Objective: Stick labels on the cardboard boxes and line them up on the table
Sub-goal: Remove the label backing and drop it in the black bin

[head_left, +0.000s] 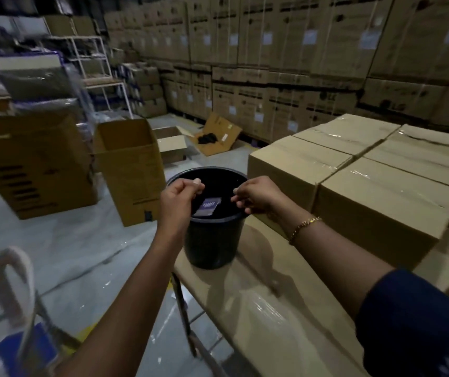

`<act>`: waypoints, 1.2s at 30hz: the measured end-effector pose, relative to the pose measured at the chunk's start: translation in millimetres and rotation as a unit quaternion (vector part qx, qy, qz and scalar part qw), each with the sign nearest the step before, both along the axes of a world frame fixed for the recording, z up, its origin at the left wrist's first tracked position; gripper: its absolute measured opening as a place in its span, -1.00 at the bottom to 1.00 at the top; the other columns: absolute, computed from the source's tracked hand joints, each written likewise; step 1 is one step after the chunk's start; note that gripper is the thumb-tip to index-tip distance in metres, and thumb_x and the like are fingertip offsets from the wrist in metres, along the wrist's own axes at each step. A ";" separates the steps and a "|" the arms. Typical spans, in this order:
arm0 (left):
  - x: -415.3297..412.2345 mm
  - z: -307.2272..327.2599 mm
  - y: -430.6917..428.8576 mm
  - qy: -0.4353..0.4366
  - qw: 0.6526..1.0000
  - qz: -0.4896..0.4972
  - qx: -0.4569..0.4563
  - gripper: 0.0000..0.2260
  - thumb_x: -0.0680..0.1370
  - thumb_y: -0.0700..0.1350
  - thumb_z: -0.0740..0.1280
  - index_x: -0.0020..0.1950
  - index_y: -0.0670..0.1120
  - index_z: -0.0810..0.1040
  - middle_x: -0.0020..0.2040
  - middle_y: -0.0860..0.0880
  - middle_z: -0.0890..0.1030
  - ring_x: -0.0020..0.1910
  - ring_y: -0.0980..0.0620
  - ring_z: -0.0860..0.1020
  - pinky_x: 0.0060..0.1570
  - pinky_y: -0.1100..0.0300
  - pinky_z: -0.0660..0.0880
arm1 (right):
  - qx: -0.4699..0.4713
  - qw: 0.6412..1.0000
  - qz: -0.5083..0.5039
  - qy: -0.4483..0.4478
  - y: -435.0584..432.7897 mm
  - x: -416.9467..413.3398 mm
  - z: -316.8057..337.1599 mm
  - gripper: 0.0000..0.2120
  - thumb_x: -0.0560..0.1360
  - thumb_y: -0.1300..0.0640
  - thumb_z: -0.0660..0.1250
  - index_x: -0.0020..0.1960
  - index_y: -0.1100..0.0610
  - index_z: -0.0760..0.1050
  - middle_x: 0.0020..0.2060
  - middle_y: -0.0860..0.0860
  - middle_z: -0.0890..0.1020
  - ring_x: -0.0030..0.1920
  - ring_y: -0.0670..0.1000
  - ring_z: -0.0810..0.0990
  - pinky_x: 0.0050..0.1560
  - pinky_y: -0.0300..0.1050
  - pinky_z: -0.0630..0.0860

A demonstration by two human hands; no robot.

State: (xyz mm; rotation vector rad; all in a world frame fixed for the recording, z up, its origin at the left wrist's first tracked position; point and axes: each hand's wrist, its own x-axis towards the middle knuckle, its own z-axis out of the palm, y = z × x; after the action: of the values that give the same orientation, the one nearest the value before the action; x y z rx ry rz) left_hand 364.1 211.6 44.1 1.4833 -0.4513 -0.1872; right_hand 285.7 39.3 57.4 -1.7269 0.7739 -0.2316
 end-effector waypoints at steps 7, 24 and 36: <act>-56.3 -1.8 -99.7 -0.094 0.986 -0.139 0.007 -0.83 0.61 -0.05 0.37 -0.11 -0.08 0.66 -0.17 -0.01 0.67 -0.11 0.04 0.61 -0.06 0.12 0.50 | -0.138 0.988 -0.069 -0.011 -41.2 -116.5 -5.7 -0.89 0.61 0.01 0.37 0.05 0.01 0.63 -0.09 -0.05 0.74 -0.10 -0.04 0.71 -0.26 -0.19 0.56; -377.9 -68.1 -208.0 -0.166 0.800 -0.526 0.236 -0.45 0.68 0.22 0.08 0.65 0.17 0.03 0.65 -0.01 0.11 0.58 -0.15 0.18 0.50 -0.19 0.21 | -0.332 0.836 -0.161 0.406 -49.0 -476.4 -51.7 -0.35 0.66 -0.34 -0.14 0.67 -0.10 -0.08 0.66 -0.09 -0.07 0.65 -0.01 -0.11 0.58 0.06 -0.06; -382.9 -80.8 -184.7 -0.120 0.857 -0.459 0.200 -0.28 0.53 0.45 0.12 0.62 0.30 -0.05 0.63 -0.01 0.19 0.55 -0.20 0.23 0.41 -0.29 0.24 | -0.188 0.863 -0.388 0.265 -47.2 -590.3 -66.3 -0.13 0.51 -0.54 -0.05 0.67 -0.10 -0.04 0.65 -0.06 0.08 0.62 0.12 0.13 0.55 0.21 0.16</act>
State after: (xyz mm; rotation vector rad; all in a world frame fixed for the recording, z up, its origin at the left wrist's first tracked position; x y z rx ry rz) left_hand -18.8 26.9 -36.7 1.5890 -1.3826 -0.9038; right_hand -304.6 -7.9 -8.9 -1.7662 1.9400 -0.4839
